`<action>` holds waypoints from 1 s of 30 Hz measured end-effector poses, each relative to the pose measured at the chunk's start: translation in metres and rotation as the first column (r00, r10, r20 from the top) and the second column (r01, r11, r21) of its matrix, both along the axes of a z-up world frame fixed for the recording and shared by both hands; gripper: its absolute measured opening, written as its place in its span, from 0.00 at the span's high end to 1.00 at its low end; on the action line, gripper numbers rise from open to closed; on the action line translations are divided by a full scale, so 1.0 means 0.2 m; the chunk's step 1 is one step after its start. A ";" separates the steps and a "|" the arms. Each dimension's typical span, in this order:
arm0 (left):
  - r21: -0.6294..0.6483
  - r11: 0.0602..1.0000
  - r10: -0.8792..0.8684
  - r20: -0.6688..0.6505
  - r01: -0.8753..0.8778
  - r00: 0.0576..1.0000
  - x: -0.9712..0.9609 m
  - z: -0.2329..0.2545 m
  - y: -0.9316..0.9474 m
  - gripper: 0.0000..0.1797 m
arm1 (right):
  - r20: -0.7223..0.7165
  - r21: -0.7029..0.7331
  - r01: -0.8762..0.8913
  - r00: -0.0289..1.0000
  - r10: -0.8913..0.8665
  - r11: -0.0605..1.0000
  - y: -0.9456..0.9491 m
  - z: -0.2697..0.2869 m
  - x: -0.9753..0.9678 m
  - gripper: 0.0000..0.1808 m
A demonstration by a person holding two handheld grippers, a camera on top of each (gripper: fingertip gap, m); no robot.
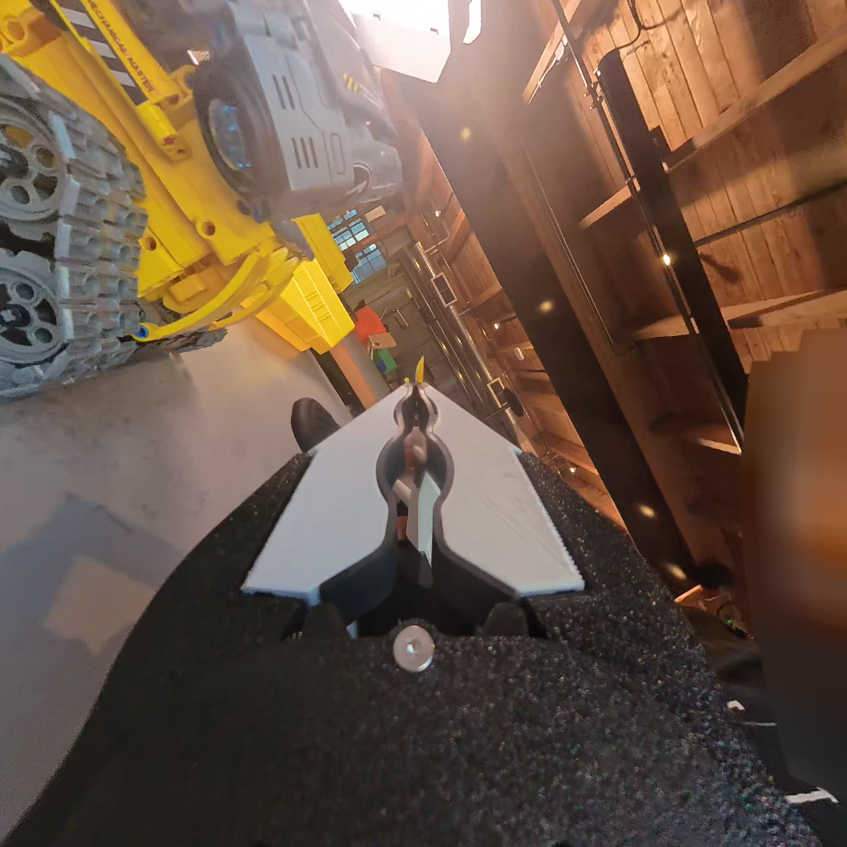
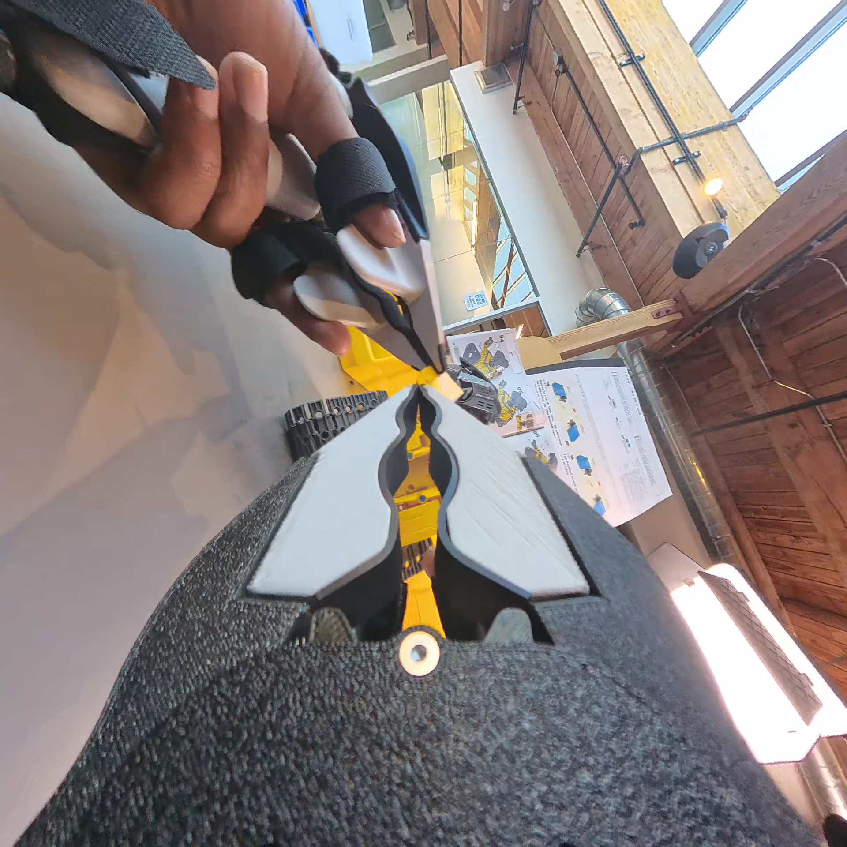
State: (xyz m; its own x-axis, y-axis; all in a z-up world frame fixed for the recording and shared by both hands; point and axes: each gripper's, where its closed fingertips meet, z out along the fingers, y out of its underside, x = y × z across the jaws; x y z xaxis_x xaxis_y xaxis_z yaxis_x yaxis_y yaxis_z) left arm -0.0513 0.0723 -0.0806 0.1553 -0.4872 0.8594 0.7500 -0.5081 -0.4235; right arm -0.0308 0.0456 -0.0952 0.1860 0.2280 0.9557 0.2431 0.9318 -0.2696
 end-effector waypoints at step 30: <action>0.302 0.918 0.047 -0.728 0.258 0.684 0.26 0.06 -0.03 1.00 | -0.021 -0.977 -0.096 0.933 0.359 0.193 0.15 0.13 0.14 0.95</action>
State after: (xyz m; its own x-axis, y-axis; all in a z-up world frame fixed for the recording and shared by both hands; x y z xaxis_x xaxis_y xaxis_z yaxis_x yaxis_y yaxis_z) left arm -0.0002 0.0672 -0.0682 0.5674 -0.7783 0.2689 0.0928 -0.2640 -0.9600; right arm -0.0024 0.0751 -0.0689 -0.1790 0.9836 -0.0217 0.2308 0.0206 -0.9728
